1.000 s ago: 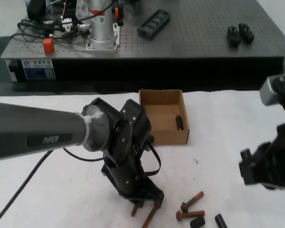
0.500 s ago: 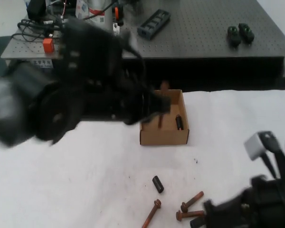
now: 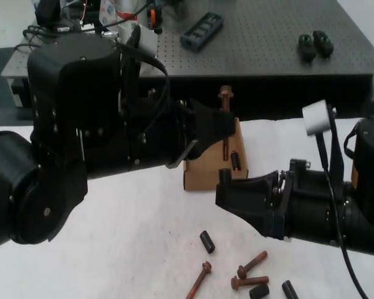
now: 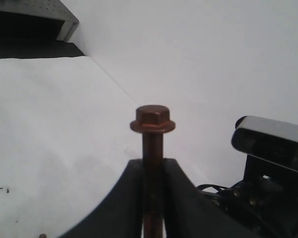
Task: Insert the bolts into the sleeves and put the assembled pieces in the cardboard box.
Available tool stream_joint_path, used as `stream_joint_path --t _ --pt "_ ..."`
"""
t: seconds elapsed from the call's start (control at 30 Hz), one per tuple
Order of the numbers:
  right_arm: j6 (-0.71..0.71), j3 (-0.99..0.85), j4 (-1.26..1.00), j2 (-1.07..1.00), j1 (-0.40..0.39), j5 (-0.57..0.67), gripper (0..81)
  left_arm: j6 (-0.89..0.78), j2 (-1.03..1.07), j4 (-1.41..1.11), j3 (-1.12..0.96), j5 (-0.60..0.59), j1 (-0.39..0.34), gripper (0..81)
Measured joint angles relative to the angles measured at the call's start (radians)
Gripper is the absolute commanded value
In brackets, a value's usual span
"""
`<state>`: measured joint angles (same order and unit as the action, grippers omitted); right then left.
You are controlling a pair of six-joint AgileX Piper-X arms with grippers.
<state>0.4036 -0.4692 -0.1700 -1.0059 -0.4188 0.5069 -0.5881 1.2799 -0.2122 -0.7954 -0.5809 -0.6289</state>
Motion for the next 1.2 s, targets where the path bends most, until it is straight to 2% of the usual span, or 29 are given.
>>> stream_joint_path --t 0.53,0.57,0.6,0.73,0.77,0.97,1.07,1.2 --pt "0.0 0.0 -0.095 0.0 0.0 -0.087 0.6 -0.008 0.0 -0.002 0.0 -0.031 0.0 0.6" --pt "0.0 0.0 -0.095 0.0 0.0 -0.087 0.6 -0.008 0.0 -0.002 0.0 -0.031 0.0 3.5" --pt "0.0 0.0 -0.095 0.0 -0.002 -0.094 0.6 -0.008 0.0 -0.002 0.0 -0.031 0.0 9.7" --pt "-0.056 0.0 -0.103 0.0 0.003 -0.168 0.6 0.023 0.0 -0.002 0.0 -0.037 0.0 52.7" --pt "-0.088 0.0 -0.103 -0.007 0.024 -0.205 0.6 0.022 0.0 -0.002 0.0 0.004 0.0 56.3" --pt "-0.162 -0.045 -0.096 -0.144 0.125 -0.273 0.6 0.079 -0.003 0.036 0.0 0.158 0.0 49.1" --pt "-0.201 -0.156 -0.033 -0.308 0.172 -0.302 0.6 0.137 -0.002 0.1 0.0 0.236 0.0 48.3" --pt "-0.226 -0.315 0.042 -0.516 0.195 -0.332 0.6 0.205 -0.002 0.19 0.0 0.29 0.0 48.3"
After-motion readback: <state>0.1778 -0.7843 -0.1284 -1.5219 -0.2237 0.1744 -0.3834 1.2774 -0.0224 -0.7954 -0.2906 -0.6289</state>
